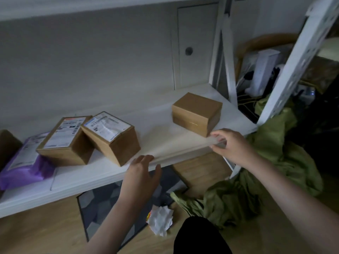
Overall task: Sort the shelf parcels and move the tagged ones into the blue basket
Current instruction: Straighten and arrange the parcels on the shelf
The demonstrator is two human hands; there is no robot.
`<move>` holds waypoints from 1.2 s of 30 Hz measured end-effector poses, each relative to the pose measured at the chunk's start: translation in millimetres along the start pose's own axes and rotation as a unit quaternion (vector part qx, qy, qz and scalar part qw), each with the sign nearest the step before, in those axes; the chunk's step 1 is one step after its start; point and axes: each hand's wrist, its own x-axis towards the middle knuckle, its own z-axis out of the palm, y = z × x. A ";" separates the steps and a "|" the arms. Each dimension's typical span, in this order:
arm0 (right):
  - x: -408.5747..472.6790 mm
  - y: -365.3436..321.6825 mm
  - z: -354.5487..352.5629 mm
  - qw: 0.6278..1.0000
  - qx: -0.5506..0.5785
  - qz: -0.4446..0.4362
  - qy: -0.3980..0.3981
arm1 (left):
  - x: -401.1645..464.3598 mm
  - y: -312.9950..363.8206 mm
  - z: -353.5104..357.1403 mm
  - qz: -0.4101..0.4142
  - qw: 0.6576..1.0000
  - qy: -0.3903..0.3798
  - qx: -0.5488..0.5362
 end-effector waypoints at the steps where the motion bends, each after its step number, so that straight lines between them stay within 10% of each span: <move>1: 0.5 7.6 -4.1 1.000 -0.004 0.003 0.005 | 7.3 8.4 7.0 0.015 1.000 -0.007 0.000; 26: 79.3 38.2 -58.3 0.991 -0.075 0.109 -0.029 | 112.8 71.6 42.0 0.067 0.991 -0.118 0.000; 36: 116.0 73.7 -45.6 0.999 -0.019 0.019 -0.036 | 115.3 63.0 69.1 -0.005 0.998 -0.051 0.033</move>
